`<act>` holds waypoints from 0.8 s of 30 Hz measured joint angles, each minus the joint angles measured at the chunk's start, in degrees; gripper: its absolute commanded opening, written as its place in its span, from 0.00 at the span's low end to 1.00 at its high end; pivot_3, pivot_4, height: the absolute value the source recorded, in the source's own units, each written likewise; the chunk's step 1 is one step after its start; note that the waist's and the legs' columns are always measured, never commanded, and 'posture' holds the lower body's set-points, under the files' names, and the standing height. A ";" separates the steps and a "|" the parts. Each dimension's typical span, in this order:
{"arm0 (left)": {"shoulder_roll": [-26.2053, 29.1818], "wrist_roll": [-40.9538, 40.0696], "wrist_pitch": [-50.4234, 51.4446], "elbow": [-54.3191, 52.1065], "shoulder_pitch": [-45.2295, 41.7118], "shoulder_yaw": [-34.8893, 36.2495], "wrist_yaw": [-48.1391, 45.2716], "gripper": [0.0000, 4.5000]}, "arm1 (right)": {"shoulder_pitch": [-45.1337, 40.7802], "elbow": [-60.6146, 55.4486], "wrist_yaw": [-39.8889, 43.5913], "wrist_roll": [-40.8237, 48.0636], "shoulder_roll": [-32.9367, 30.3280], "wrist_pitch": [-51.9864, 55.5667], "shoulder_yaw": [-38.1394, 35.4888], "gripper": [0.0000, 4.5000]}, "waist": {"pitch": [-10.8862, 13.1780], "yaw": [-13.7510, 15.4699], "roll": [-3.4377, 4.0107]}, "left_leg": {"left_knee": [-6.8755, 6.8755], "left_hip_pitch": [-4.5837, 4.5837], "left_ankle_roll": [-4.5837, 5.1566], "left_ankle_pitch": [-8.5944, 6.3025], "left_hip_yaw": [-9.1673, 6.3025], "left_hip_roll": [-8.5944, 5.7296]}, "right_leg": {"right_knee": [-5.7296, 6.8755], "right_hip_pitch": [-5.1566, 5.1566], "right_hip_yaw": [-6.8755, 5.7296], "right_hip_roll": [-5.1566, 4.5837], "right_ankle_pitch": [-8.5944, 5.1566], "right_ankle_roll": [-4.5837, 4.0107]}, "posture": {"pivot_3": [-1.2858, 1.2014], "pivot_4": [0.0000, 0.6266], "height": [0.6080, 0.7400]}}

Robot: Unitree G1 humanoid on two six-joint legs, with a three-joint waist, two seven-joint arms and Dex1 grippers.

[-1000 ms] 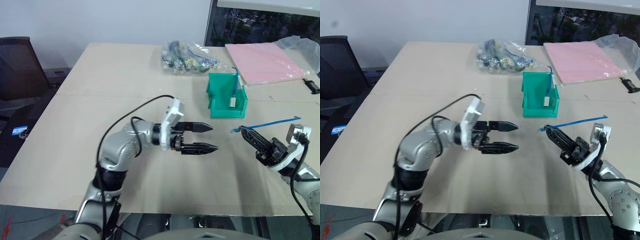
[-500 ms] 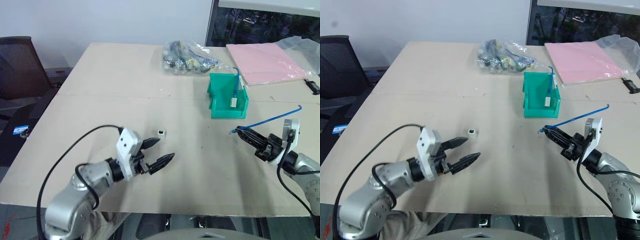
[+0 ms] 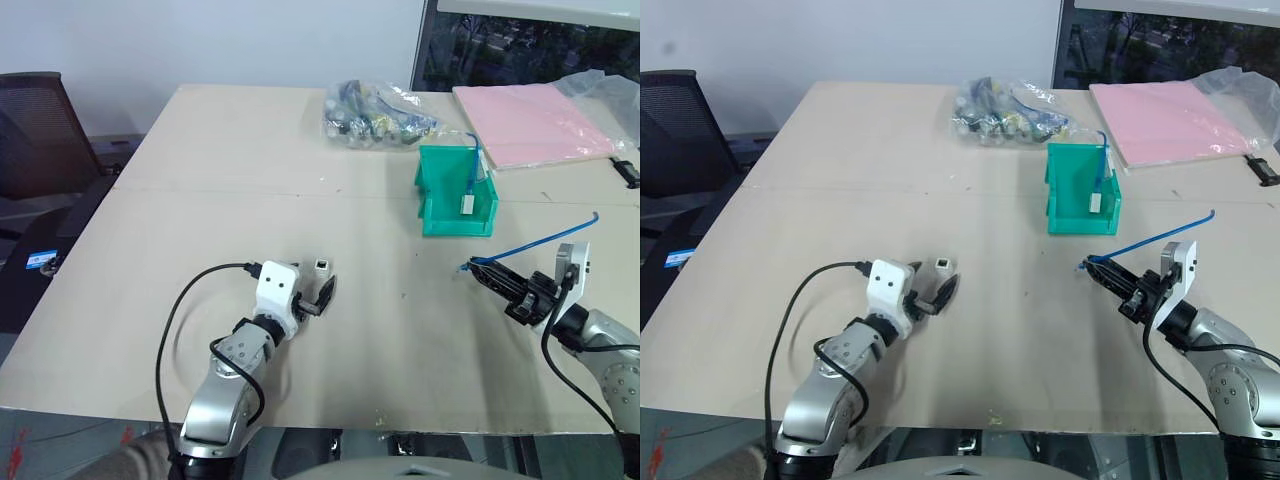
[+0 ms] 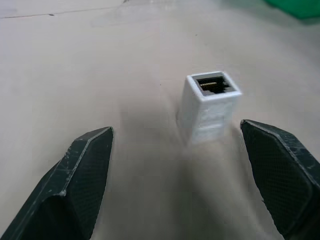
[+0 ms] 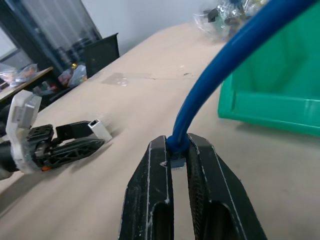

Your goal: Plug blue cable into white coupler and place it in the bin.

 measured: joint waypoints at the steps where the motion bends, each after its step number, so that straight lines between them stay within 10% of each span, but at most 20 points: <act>1: 0.01 0.40 -0.71 1.14 -0.82 -0.43 -0.06 0.93 | 0.06 -0.27 -0.35 -0.02 0.10 -0.01 -0.01 0.00 | 0.00 0.02 0.00 | -0.01 0.01 0.00 0.00 0.00 0.00 | 0.01 0.00 -0.01 0.00 0.00 0.00 | 0.52 0.24 1.00; 12: 1.19 1.74 -7.33 7.07 -3.92 -2.86 -3.23 0.93 | 1.06 -2.27 -1.88 -0.41 0.24 0.01 0.01 0.00 | -0.04 0.16 0.07 | 0.00 0.04 0.00 0.01 0.00 0.00 | 0.03 0.06 -0.05 -0.02 0.00 0.00 | 0.52 0.24 1.00; 19: -0.41 2.65 -8.95 7.83 -3.82 -2.95 -2.19 0.20 | 1.97 -2.64 -2.02 -0.60 0.25 0.02 0.02 0.00 | -0.05 0.28 0.09 | 0.00 0.04 0.00 0.01 0.01 -0.01 | 0.02 0.08 -0.06 -0.05 0.01 0.01 | 0.52 0.24 1.00; 24: -0.57 2.93 -9.26 7.85 -3.61 -2.94 -1.98 0.13 | 1.78 -2.64 -2.08 -0.79 0.25 0.05 0.15 0.00 | -0.05 0.23 0.09 | 0.00 0.04 0.00 0.01 0.01 0.00 | 0.02 0.07 -0.08 -0.05 0.00 0.01 | 0.52 0.24 1.00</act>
